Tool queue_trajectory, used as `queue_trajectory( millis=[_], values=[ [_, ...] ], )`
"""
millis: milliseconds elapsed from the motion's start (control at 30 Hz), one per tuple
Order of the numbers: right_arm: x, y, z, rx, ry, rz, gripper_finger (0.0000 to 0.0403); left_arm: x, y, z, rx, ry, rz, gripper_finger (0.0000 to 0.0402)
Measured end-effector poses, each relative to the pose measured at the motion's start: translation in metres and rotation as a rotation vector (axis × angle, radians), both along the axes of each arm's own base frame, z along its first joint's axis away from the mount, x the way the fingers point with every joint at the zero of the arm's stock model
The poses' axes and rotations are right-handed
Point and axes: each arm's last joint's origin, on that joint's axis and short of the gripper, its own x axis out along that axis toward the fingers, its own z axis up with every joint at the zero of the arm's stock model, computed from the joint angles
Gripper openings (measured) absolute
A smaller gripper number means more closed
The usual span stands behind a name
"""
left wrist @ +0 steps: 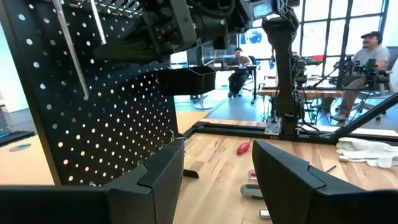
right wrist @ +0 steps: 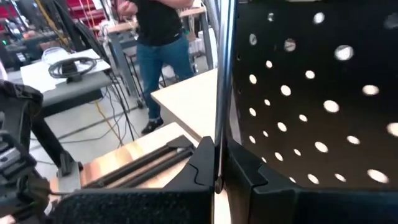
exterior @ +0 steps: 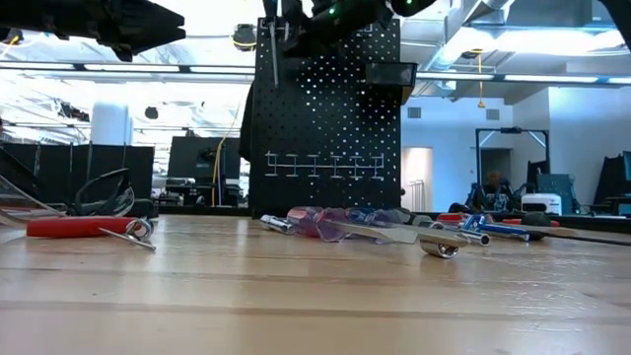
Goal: Hang tools onto peg board
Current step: Hang the gray screwdriver on the pegboard
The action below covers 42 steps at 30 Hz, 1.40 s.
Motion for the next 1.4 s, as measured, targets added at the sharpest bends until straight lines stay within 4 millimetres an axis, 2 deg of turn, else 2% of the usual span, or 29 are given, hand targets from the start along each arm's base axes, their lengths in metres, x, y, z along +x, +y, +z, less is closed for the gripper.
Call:
queue_trajectory(
  millis=[100, 767, 1033, 1267, 1400],
  values=[
    [0.003, -0.004, -0.006, 0.001, 0.001, -0.005, 0.0017, 0.0, 0.0, 0.0, -0.002, 0.0, 0.0, 0.0185],
    [-0.001, -0.013, -0.005, 0.046, -0.02, -0.036, 0.0027, 0.0, 0.0, -0.001, -0.016, 0.001, -0.003, 0.0185],
    [-0.002, -0.012, -0.011, 0.06, 0.034, -0.038, 0.0058, 0.0, 0.0, -0.001, -0.022, -0.002, -0.004, 0.0185],
    [-0.001, -0.007, -0.017, -0.01, 0.15, -0.006, 0.0118, 0.0, 0.0, -0.001, -0.022, 0.001, -0.004, 0.0185],
    [0.001, 0.001, -0.018, -0.06, 0.197, 0.008, 0.014, 0.0, 0.0, -0.001, -0.021, 0.005, -0.004, 0.0185]
  ],
)
